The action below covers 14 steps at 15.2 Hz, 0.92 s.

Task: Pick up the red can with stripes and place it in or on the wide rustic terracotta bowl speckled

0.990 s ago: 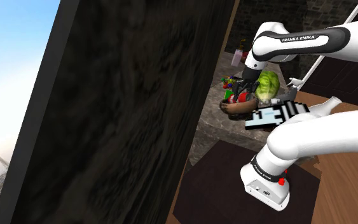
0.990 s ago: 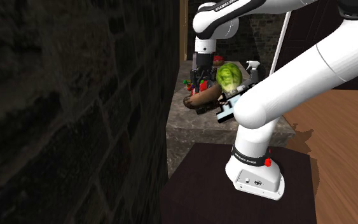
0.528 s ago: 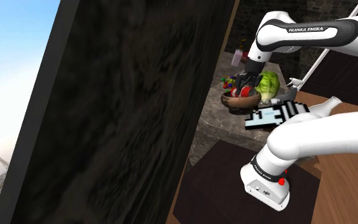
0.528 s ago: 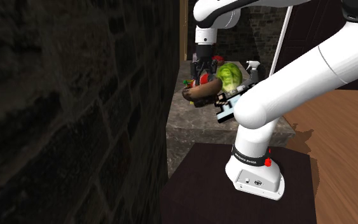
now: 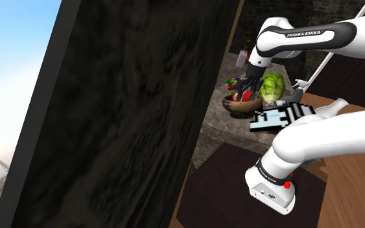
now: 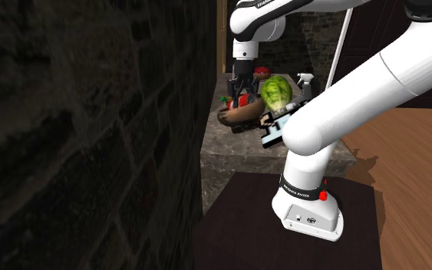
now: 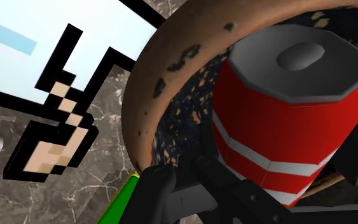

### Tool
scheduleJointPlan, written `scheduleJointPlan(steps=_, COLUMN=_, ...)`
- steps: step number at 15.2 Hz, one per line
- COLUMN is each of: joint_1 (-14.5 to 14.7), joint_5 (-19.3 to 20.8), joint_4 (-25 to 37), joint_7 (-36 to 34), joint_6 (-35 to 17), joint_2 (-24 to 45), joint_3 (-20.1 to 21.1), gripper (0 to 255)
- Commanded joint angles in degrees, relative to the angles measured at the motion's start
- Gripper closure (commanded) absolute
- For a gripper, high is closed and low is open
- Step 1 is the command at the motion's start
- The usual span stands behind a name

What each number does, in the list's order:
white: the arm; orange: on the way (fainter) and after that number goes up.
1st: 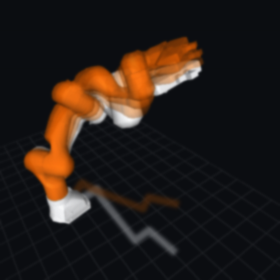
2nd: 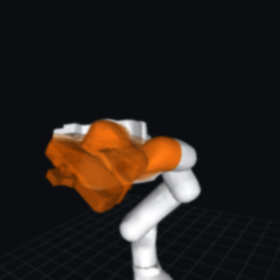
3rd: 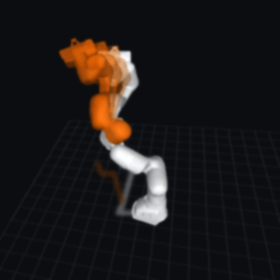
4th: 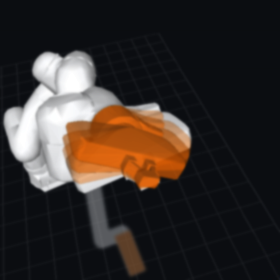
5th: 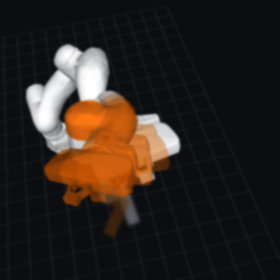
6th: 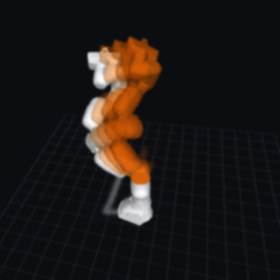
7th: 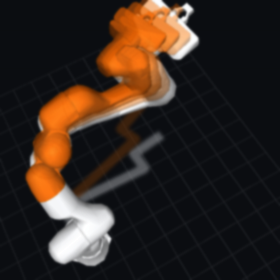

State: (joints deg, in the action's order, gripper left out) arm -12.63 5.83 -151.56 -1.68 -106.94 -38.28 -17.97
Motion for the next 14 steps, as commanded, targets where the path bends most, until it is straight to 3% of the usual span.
scheduleJointPlan(steps=1, joint_1=-0.04, joint_5=0.15, joint_4=-1.29, joint_7=0.11, joint_6=-1.85, joint_2=0.44, joint_3=-0.27, gripper=255)
scheduleJointPlan(steps=7, joint_1=-0.05, joint_5=0.55, joint_4=-4.72, joint_7=0.61, joint_6=-7.46, joint_2=2.65, joint_3=-1.25, gripper=255)
scheduleJointPlan(steps=14, joint_1=-0.05, joint_5=0.55, joint_4=-4.72, joint_7=0.61, joint_6=-7.46, joint_2=2.65, joint_3=-1.25, gripper=255)
